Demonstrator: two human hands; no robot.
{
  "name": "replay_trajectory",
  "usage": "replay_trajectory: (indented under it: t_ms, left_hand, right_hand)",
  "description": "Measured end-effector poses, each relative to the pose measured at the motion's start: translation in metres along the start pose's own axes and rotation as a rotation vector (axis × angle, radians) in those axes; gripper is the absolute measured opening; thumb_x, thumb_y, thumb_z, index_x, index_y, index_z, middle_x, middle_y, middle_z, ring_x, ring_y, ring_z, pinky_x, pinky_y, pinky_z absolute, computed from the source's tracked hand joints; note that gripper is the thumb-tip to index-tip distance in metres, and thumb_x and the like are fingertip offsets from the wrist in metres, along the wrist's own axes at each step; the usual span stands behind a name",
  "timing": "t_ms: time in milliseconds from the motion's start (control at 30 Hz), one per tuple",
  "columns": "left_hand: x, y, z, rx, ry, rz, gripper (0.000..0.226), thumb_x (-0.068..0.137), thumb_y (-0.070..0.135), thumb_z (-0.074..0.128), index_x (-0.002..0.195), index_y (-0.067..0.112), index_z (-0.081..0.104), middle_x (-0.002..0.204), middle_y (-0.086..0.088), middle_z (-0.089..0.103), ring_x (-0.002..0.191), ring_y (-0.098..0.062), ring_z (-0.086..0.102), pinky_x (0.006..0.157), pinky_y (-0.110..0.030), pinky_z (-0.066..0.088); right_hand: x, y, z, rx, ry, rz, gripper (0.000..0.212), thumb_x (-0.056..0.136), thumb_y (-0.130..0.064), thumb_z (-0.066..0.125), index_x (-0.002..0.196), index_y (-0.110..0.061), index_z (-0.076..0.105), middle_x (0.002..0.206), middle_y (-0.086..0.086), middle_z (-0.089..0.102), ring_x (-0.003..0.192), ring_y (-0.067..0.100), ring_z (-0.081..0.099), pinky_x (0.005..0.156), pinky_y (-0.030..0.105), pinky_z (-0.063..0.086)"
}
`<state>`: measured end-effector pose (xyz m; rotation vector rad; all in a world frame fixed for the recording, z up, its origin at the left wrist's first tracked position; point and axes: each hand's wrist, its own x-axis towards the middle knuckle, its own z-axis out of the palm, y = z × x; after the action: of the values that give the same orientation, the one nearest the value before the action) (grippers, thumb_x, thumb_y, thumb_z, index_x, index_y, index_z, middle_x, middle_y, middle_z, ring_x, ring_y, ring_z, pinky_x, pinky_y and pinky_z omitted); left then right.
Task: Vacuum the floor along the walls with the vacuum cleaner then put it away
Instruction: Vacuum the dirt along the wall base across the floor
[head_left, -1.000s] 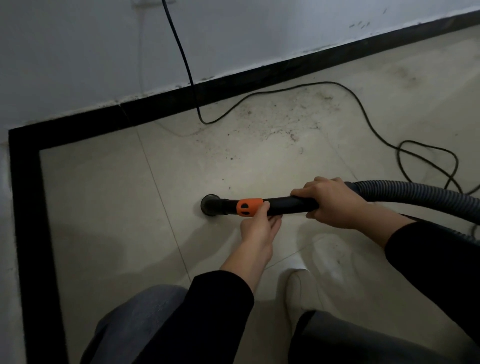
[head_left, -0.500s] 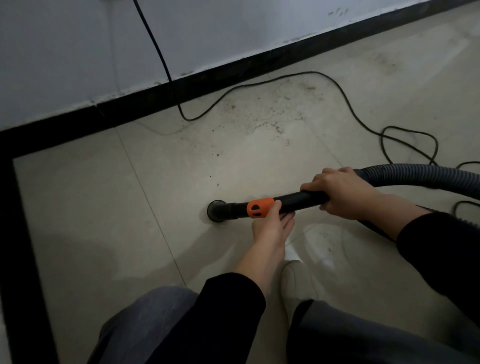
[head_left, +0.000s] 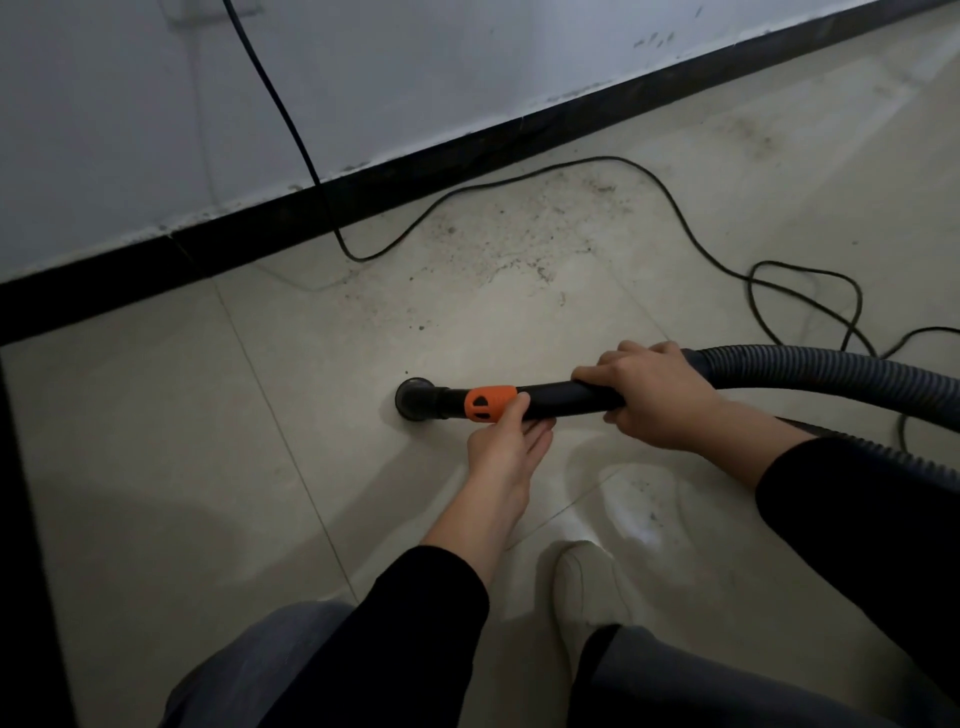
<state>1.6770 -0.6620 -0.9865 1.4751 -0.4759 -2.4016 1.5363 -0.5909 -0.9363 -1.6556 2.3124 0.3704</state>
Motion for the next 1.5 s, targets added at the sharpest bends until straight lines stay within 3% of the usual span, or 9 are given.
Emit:
replay_trajectory:
  t_ms: [267, 767, 1100, 1300, 1500]
  left_hand:
    - [0.016, 0.008, -0.001, 0.002, -0.011, 0.038, 0.017, 0.096, 0.016, 0.059, 0.106, 0.002, 0.057, 0.09, -0.012, 0.069, 0.079, -0.015, 0.069, 0.065, -0.019, 0.056]
    - [0.032, 0.019, 0.013, 0.02, -0.053, 0.045, 0.009, 0.096, 0.016, 0.06, 0.096, 0.007, 0.059, 0.095, -0.011, 0.069, 0.083, -0.015, 0.069, 0.071, -0.021, 0.056]
    - [0.043, 0.026, 0.019, 0.044, -0.067, 0.083, 0.014, 0.096, 0.015, 0.059, 0.106, 0.005, 0.059, 0.102, -0.015, 0.068, 0.083, -0.018, 0.068, 0.067, -0.019, 0.055]
    - [0.049, 0.033, 0.018, 0.075, -0.078, 0.101, 0.018, 0.097, 0.017, 0.058, 0.109, 0.003, 0.057, 0.105, -0.016, 0.067, 0.088, -0.02, 0.068, 0.076, -0.023, 0.054]
    - [0.055, 0.039, 0.013, 0.079, -0.069, 0.111, 0.015, 0.096, 0.017, 0.06, 0.104, 0.004, 0.058, 0.092, -0.011, 0.069, 0.082, -0.016, 0.069, 0.069, -0.021, 0.055]
  right_hand:
    - [0.011, -0.004, 0.001, 0.021, 0.023, 0.03, 0.043, 0.086, -0.018, 0.059, 0.125, -0.033, 0.049, 0.108, -0.005, 0.057, 0.109, 0.018, 0.046, 0.085, 0.039, 0.031]
    - [0.02, 0.0, 0.002, 0.027, 0.055, 0.121, 0.038, 0.087, -0.021, 0.058, 0.122, -0.033, 0.048, 0.106, -0.006, 0.056, 0.106, 0.017, 0.045, 0.09, 0.04, 0.035]
    - [0.028, 0.0, 0.003, 0.045, 0.077, 0.158, 0.036, 0.087, -0.019, 0.057, 0.121, -0.03, 0.049, 0.105, -0.005, 0.055, 0.105, 0.019, 0.046, 0.089, 0.041, 0.036]
    - [0.036, -0.003, 0.006, 0.071, 0.098, 0.191, 0.036, 0.088, -0.018, 0.058, 0.121, -0.031, 0.049, 0.105, -0.003, 0.056, 0.103, 0.019, 0.045, 0.086, 0.04, 0.033]
    - [0.043, -0.01, 0.01, 0.097, 0.119, 0.198, 0.035, 0.089, -0.017, 0.058, 0.12, -0.031, 0.049, 0.104, -0.004, 0.056, 0.104, 0.019, 0.044, 0.087, 0.04, 0.031]
